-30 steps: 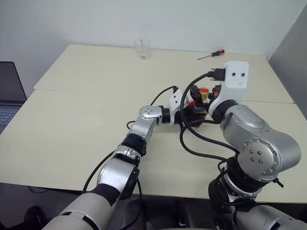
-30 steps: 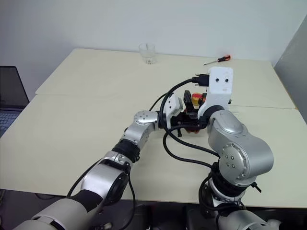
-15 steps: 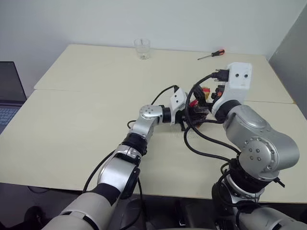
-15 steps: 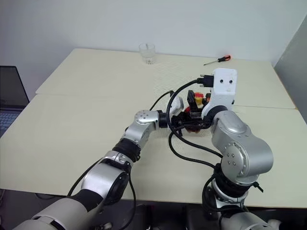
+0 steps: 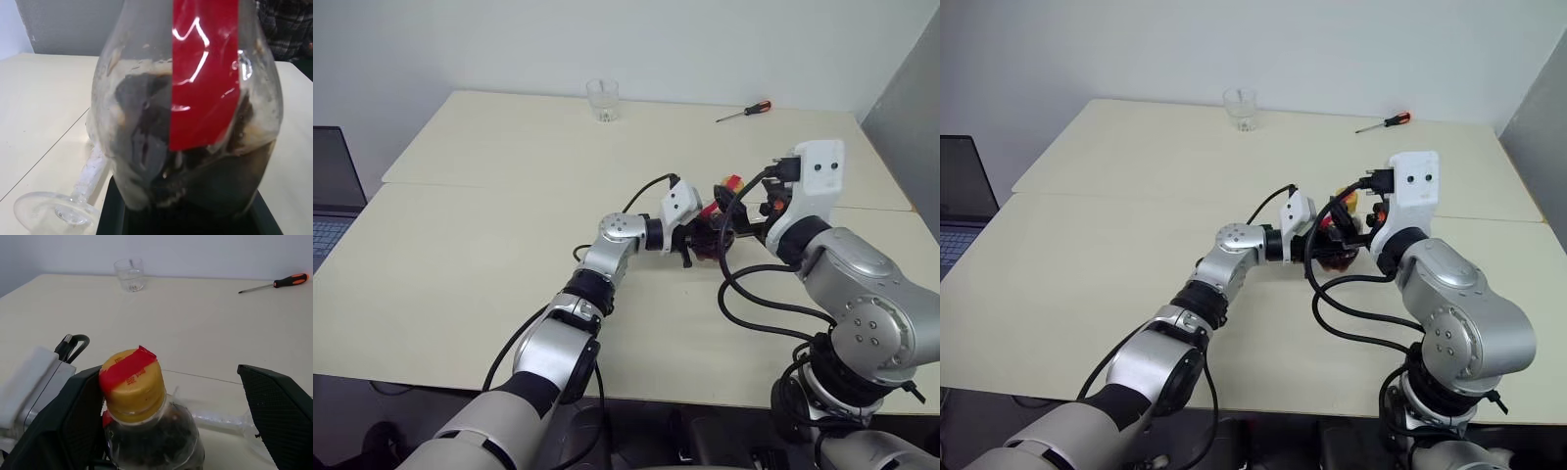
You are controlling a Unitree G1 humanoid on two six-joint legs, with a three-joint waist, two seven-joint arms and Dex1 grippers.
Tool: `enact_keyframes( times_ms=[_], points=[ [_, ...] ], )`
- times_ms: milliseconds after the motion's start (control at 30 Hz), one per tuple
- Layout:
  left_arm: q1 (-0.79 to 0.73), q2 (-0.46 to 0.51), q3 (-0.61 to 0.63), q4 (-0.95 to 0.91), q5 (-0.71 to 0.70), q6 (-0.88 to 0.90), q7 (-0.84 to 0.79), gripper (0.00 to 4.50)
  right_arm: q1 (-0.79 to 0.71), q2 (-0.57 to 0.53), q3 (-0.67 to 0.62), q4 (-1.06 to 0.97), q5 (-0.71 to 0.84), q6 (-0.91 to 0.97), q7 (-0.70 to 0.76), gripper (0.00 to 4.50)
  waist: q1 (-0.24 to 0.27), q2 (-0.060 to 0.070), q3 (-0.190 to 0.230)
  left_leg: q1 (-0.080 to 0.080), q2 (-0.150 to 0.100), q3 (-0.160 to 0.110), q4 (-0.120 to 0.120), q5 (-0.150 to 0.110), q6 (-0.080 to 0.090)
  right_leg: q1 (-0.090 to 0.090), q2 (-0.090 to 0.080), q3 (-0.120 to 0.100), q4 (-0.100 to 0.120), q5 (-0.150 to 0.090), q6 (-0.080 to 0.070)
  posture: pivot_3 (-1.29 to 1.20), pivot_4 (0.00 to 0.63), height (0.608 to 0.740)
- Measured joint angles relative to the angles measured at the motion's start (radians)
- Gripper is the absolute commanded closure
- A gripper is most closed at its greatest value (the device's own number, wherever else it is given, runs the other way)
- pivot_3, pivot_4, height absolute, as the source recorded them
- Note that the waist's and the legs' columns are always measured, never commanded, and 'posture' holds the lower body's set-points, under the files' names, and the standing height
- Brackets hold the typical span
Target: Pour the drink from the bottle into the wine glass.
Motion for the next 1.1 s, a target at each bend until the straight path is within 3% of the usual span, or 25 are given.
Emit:
enact_keyframes(
  times_ms=[400, 1100],
  points=[
    [0.000, 0.017, 0.008, -0.001, 0.000, -0.004, 0.003, 3.73, 0.011, 0.008, -0.046, -0.055, 0.128, 0.046, 0.131, 0.00, -0.001, 0.000, 0.000, 0.000, 0.000, -0.001, 0.000, 0.000, 0.000, 0.000, 0.000, 0.000, 0.000, 0.000, 0.000, 0.00, 0.150, 0.740],
    [0.002, 0.020, 0.008, -0.006, 0.000, -0.005, 0.003, 3.73, -0.044, 0.040, 0.088, 0.125, 0.024, -0.104, -0.050, 0.00, 0.001, 0.000, 0.000, 0.000, 0.000, 0.000, 0.000, 0.000, 0.000, 0.000, 0.000, 0.000, 0.000, 0.000, 0.000, 0.00, 0.150, 0.740]
  ],
)
